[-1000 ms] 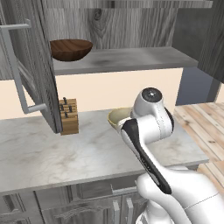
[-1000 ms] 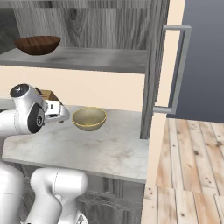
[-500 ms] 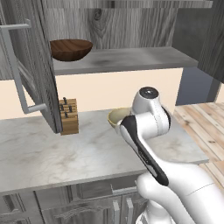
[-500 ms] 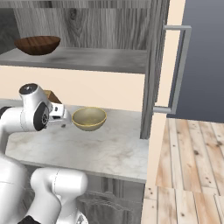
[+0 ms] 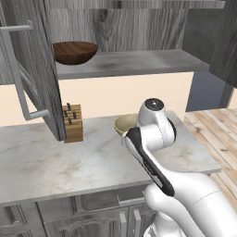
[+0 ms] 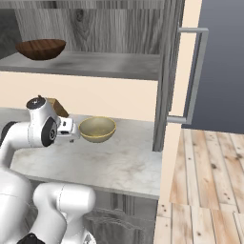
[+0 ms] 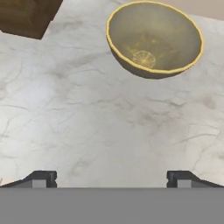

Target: Open the cabinet. Pick the bowls from the counter and place them in the cabinet. Then close the cabinet.

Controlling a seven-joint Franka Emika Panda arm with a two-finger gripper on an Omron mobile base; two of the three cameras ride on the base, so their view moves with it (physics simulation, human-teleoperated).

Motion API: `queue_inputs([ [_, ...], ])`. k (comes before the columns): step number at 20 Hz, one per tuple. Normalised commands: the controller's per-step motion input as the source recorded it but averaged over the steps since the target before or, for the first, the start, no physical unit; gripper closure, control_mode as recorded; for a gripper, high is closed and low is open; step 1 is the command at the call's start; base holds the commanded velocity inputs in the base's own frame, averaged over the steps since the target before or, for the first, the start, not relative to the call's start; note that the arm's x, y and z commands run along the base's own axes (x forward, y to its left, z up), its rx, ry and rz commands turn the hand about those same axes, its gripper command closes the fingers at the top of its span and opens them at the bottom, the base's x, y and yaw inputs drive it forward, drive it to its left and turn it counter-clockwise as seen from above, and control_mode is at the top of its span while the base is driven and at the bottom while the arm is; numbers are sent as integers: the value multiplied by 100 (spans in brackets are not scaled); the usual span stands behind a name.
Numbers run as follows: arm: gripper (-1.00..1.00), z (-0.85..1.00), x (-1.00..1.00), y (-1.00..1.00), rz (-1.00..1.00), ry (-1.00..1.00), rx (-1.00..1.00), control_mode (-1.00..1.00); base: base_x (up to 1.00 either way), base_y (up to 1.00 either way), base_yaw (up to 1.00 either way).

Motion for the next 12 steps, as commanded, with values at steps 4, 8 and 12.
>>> queue_inputs([
  [4, -100, -3, 21, 0, -3, 0, 0, -100, 0, 0, 0],
  [8, -100, 0, 21, 0, -2, 0, 0, -100, 0, 0, 0],
  [12, -100, 0, 29, 0, -1, 0, 0, -100, 0, 0, 0],
])
